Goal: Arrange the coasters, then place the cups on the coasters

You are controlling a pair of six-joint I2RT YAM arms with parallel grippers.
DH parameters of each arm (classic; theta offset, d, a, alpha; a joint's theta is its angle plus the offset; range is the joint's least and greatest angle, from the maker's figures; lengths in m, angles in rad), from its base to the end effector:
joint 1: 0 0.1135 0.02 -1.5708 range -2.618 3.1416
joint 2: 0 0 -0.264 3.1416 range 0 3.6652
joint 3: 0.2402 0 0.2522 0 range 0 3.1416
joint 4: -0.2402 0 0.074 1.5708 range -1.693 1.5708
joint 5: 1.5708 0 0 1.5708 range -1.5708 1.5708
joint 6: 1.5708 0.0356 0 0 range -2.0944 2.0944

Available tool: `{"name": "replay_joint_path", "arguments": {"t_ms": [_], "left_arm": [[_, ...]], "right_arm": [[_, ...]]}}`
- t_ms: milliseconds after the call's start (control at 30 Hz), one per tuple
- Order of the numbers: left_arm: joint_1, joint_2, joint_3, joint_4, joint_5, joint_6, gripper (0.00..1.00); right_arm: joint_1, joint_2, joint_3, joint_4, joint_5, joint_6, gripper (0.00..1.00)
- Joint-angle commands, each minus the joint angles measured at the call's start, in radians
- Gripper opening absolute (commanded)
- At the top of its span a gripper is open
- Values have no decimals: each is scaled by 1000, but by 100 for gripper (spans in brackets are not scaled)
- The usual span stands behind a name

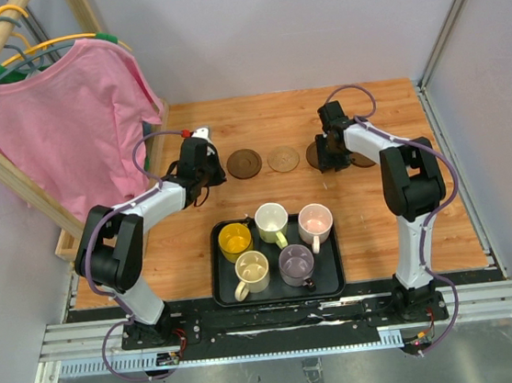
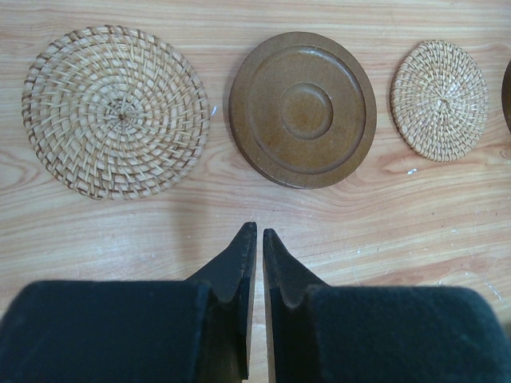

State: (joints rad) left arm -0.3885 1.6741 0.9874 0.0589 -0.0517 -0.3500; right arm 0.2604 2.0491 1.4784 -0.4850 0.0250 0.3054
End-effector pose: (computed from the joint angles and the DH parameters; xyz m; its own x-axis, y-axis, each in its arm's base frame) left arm 0.3370 -0.1359 0.2028 -0.6271 -0.1133 -0.7707 0.1326 0.9594 -0.2490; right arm 0.4196 0.1109 0.1707 -0.8758 0.0777 -0.4764 0.0187 0.9917 0.1274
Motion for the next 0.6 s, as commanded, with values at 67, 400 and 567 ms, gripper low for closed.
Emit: {"name": "replay_joint_path", "arguments": {"t_ms": [67, 400, 567], "left_arm": [[1, -40, -10, 24, -14, -8, 12], [1, -38, -7, 19, -20, -5, 12], [1, -37, -7, 19, -19, -7, 12]], "right_arm": [[14, 62, 16, -23, -21, -29, 46], [13, 82, 50, -29, -33, -43, 45], [15, 55, 23, -23, -54, -44, 45]]}}
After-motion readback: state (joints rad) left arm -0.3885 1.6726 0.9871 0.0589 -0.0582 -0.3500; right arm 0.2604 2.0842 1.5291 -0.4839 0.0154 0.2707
